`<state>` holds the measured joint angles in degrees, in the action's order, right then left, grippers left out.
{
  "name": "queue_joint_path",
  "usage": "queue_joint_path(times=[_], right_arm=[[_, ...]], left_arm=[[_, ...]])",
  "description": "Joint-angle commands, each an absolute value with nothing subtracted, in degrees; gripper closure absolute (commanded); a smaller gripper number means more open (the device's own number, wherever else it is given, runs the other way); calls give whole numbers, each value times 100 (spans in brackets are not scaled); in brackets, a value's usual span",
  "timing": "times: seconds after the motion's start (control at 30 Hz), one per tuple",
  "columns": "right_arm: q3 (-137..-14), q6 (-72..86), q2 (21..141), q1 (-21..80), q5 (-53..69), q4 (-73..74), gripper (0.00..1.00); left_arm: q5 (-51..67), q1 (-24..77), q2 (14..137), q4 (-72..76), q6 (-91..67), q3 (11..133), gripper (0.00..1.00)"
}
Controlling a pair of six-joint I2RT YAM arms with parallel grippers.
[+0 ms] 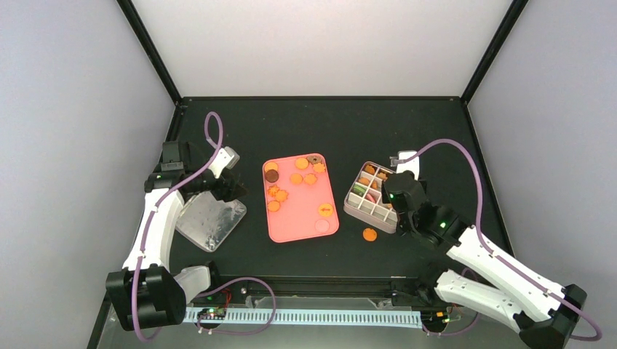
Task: Pack the cookies
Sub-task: Place the fake cookies in the empty pocket of the box.
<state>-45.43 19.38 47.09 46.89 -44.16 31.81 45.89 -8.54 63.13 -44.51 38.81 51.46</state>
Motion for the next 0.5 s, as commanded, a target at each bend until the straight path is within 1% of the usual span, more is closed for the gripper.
queue_joint_path(times=[0.0,0.2,0.3,0.47], right_arm=[[-4503,1872,4790,4670,-4484,3035,99],[-4381,1688,4704,4678,-4108,2661,98],[-4399,1594,4730,4676,-3913,2654,95],[-4428,1587,4773,4676,-3695,2774,95]], left_arm=[[4707,-886,6307,-4500,4010,5197,22],[4729,-882,6299,-4500,3986,5212,22],[4729,-883,6294,-4524,3977,5229,22],[4737,-887,6298,-4513,3979,5221,22]])
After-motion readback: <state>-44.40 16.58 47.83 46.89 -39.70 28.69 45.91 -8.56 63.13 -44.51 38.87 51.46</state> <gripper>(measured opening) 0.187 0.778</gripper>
